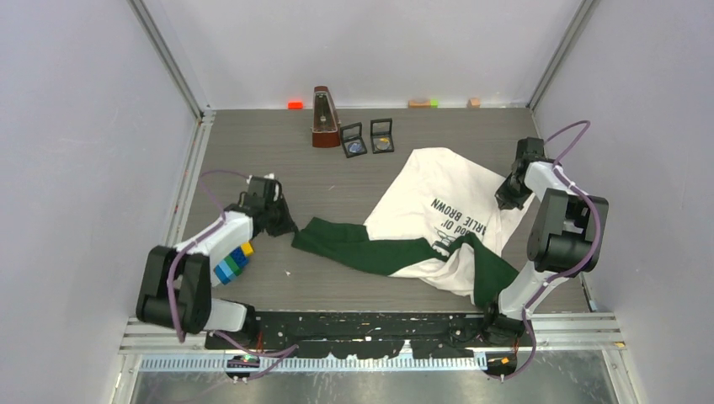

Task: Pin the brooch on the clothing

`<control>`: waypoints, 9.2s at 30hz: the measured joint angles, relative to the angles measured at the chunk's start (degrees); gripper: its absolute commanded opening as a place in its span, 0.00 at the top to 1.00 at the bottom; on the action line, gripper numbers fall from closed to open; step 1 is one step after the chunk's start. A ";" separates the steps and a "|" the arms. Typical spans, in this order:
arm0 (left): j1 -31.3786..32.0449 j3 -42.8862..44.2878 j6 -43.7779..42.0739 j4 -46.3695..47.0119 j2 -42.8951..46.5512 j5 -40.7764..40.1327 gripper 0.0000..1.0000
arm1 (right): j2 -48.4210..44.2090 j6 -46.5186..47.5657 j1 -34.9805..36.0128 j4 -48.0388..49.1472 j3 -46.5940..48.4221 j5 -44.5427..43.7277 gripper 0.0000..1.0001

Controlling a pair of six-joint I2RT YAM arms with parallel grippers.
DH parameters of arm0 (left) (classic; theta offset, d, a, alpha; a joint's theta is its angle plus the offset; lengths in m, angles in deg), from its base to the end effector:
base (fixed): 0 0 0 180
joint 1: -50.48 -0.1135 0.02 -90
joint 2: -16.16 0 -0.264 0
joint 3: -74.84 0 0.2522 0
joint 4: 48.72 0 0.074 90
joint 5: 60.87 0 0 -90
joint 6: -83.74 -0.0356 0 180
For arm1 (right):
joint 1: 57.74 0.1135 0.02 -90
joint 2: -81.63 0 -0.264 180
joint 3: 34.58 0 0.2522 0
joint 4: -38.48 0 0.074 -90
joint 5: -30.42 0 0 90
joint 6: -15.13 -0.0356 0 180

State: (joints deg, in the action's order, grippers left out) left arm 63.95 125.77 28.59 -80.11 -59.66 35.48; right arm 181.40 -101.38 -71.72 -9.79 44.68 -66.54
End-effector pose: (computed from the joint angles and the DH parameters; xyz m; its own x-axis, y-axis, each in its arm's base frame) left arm 0.2372 -0.0609 0.1723 -0.8302 -0.3851 -0.4030 -0.2232 0.8922 -0.3927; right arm 0.3295 -0.0865 0.1834 -0.6834 0.6267 -0.3743 0.6564 0.7519 0.0605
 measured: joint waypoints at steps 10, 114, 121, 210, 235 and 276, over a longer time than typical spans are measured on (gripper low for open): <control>-7.48 18.86 -1.22 6.62 -21.07 3.28 1.00 | -0.11 -0.57 -2.34 -0.28 -0.15 -5.01 1.00; -12.85 26.27 -22.08 -22.91 9.20 4.72 0.29 | 5.07 -6.23 72.83 25.16 -6.14 30.60 0.98; -12.85 26.25 -22.01 -22.95 9.20 4.20 0.21 | 7.06 -5.51 82.40 25.00 -1.11 29.88 0.51; 0.48 37.68 -16.87 -10.71 -22.53 -12.87 0.10 | -18.43 -4.02 23.08 -1.84 -7.72 -2.64 0.19; 30.34 30.77 -28.35 0.92 -30.64 14.14 0.41 | -11.98 -1.90 7.96 1.14 -8.09 4.39 0.30; 35.23 17.09 -19.58 -4.79 -0.04 2.95 1.00 | -6.88 -1.11 7.96 3.17 -9.31 11.13 0.99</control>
State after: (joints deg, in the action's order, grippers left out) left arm 99.19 142.86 9.00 -84.90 -59.70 38.43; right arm 174.51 -102.49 -63.76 -6.62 35.37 -55.42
